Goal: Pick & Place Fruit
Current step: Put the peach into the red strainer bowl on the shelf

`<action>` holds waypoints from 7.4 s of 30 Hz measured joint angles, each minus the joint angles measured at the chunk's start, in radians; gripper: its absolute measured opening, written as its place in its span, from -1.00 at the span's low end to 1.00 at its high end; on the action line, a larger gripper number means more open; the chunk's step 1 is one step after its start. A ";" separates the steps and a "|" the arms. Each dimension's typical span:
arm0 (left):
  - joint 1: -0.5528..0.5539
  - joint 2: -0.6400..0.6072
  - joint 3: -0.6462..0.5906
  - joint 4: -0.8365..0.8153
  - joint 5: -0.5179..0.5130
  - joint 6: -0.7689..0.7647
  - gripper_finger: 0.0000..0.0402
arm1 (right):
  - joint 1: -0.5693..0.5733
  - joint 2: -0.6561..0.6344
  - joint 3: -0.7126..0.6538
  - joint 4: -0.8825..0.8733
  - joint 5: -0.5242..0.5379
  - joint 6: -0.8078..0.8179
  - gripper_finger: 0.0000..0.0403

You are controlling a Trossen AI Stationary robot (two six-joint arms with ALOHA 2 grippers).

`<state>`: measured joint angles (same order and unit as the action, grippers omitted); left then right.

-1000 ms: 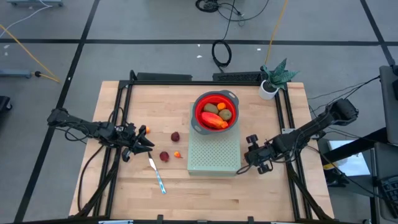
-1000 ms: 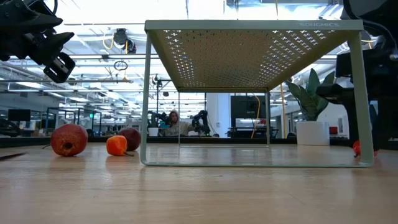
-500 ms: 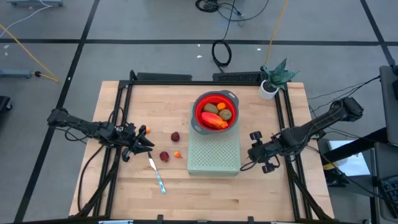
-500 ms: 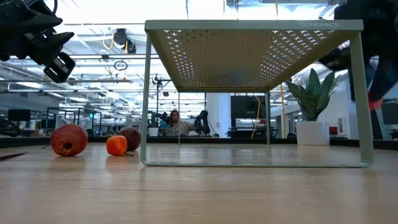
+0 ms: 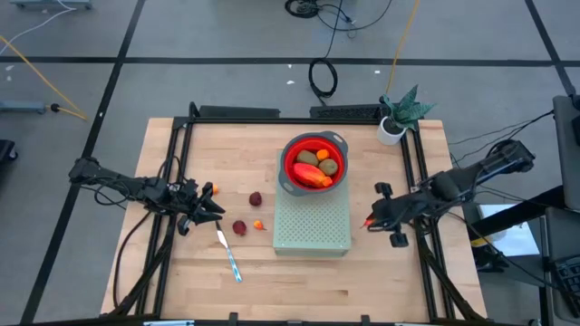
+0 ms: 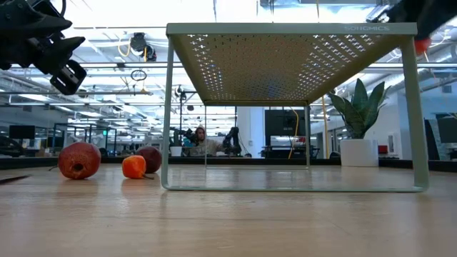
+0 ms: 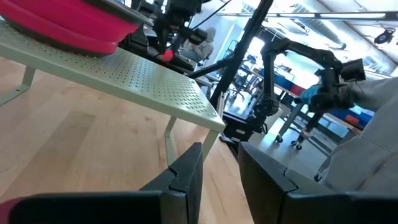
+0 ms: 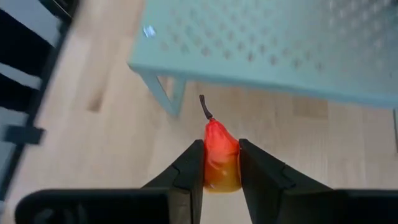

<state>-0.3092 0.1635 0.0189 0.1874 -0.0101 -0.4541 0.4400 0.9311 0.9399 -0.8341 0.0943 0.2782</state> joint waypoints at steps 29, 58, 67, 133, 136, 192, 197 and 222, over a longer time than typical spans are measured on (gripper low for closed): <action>0.000 0.000 0.000 0.012 0.000 0.004 -0.49 | 0.000 -0.088 0.024 0.614 -0.100 -0.116 -0.64; 0.000 0.000 0.000 0.111 0.000 -0.027 -0.49 | 0.000 -0.048 0.024 1.002 -0.048 -0.903 -0.63; 0.000 0.000 0.000 0.176 -0.054 0.013 -0.49 | -0.001 0.056 0.024 1.158 0.148 -0.698 -0.64; 0.000 0.000 0.000 0.180 -0.132 0.053 -0.49 | -0.343 0.278 0.023 0.742 0.424 0.078 -0.36; 0.000 0.000 0.000 0.180 -0.132 0.054 -0.49 | -0.343 0.278 0.023 0.742 0.424 0.077 -0.33; 0.000 0.206 0.332 -0.481 -0.265 0.093 -0.49 | -0.084 -0.471 -0.362 0.755 0.185 -0.152 -1.00; 0.000 0.345 0.373 -0.486 -0.273 0.025 -0.49 | -0.084 -0.586 -0.437 0.753 0.184 -0.151 -1.00; 0.174 0.835 0.841 -1.201 -0.253 -0.380 -0.49 | -0.085 -0.874 -0.625 0.754 0.053 -0.174 -1.00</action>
<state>-0.1352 0.9980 0.8600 -1.0132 -0.2626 -0.8338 0.3553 0.0566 0.3145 -0.0803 0.1477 0.1047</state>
